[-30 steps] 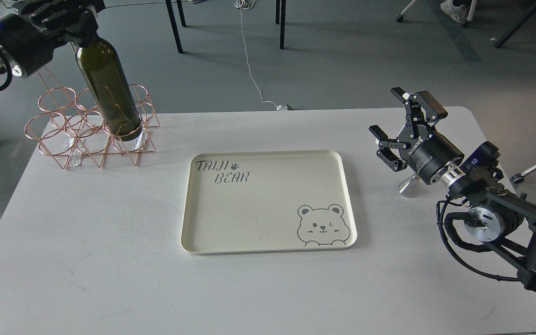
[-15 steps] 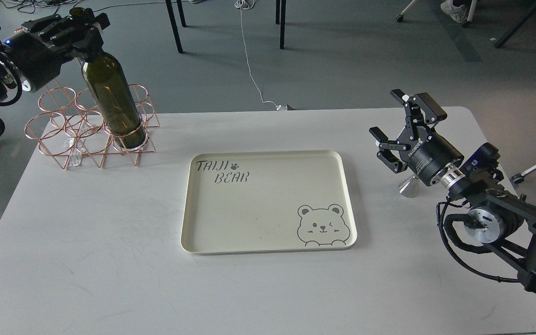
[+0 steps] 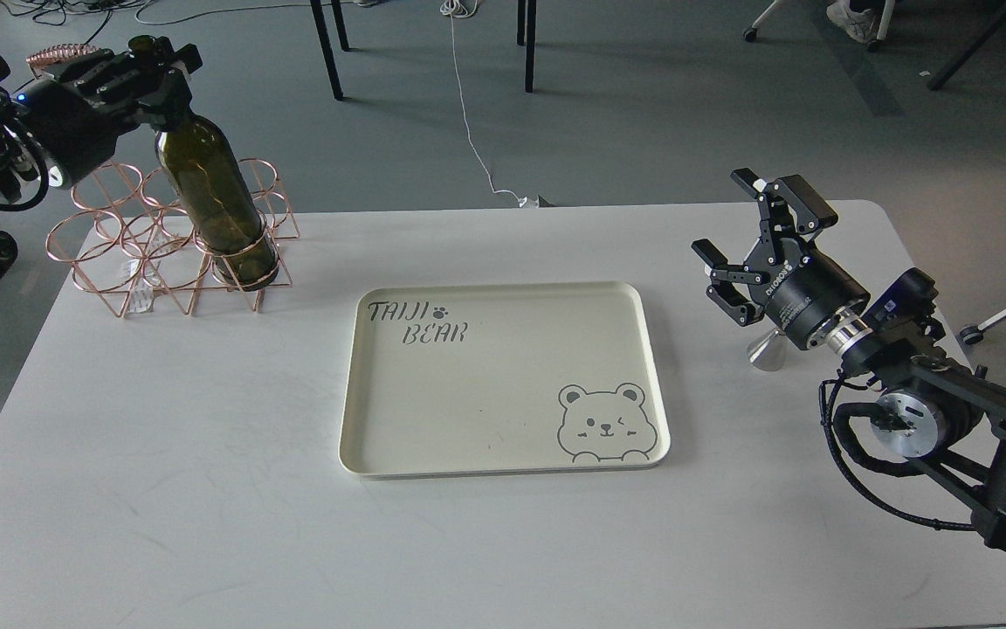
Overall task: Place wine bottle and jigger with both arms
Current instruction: 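Lower the bottle upright into the copper wine rack, then release the bottle and withdraw the left gripper upward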
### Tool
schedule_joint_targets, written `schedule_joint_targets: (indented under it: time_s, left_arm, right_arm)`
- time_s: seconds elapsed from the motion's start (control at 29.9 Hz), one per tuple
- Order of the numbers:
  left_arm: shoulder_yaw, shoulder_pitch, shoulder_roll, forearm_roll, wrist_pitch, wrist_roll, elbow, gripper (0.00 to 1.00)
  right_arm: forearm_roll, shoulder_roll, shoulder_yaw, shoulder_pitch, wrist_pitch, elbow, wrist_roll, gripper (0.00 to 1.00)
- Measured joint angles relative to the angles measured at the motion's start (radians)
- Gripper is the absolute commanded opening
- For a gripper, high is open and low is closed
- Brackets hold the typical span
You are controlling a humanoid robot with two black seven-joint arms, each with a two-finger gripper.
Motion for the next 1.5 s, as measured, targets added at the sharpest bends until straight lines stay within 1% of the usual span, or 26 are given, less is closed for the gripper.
schedule_joint_targets:
  time_s: [0.3, 0.47, 0.53, 0.7, 0.9, 0.97, 1.04, 1.1, 1.3, 1.4, 1.5]
  left_arm:
    - [0.000, -0.008, -0.007, 0.000, -0.001, 0.000, 0.027, 0.32]
    - [0.002, -0.012, -0.007, 0.000, -0.003, 0.001, 0.045, 0.35]
    - [0.002, -0.013, -0.007, 0.000, -0.003, 0.001, 0.047, 0.38]
    - [0.002, -0.013, -0.007, 0.000, -0.003, 0.000, 0.048, 0.50]
    - [0.001, -0.013, -0.012, 0.001, -0.003, 0.001, 0.048, 0.80]
    - [0.001, -0.015, -0.012, 0.001, -0.003, 0.001, 0.047, 0.87]
    - [-0.001, -0.028, -0.011, -0.004, -0.003, 0.001, 0.041, 0.92]
    - [-0.002, -0.045, -0.011, -0.015, -0.002, 0.001, 0.032, 0.95]
    - [-0.003, -0.136, 0.030, -0.121, -0.008, 0.001, -0.050, 0.98]
    - [-0.004, -0.178, 0.061, -0.274, -0.026, 0.001, -0.141, 0.98]
    - [-0.003, -0.187, 0.070, -0.492, -0.040, 0.001, -0.261, 0.98]
  right_arm:
    - [0.000, 0.000, 0.000, -0.004, 0.000, 0.000, 0.000, 0.98]
    - [0.000, 0.000, -0.001, -0.006, 0.000, 0.000, 0.000, 0.98]
    - [0.000, 0.000, -0.001, -0.006, 0.000, 0.000, 0.000, 0.98]
    - [0.000, 0.000, 0.000, -0.006, 0.000, 0.000, 0.000, 0.98]
    - [-0.010, 0.000, 0.000, -0.006, 0.000, 0.000, 0.000, 0.98]
    - [-0.011, 0.000, 0.000, -0.006, 0.000, 0.000, 0.000, 0.98]
    - [-0.011, 0.000, 0.000, -0.006, 0.000, 0.000, 0.000, 0.98]
    - [-0.011, 0.000, 0.000, -0.006, 0.000, 0.000, 0.000, 0.98]
    - [-0.011, 0.000, 0.010, -0.009, -0.006, 0.000, 0.000, 0.98]
    - [-0.011, 0.008, 0.027, -0.011, -0.023, -0.002, 0.000, 0.98]
    - [-0.012, 0.027, 0.042, -0.014, -0.043, -0.003, 0.000, 0.98]
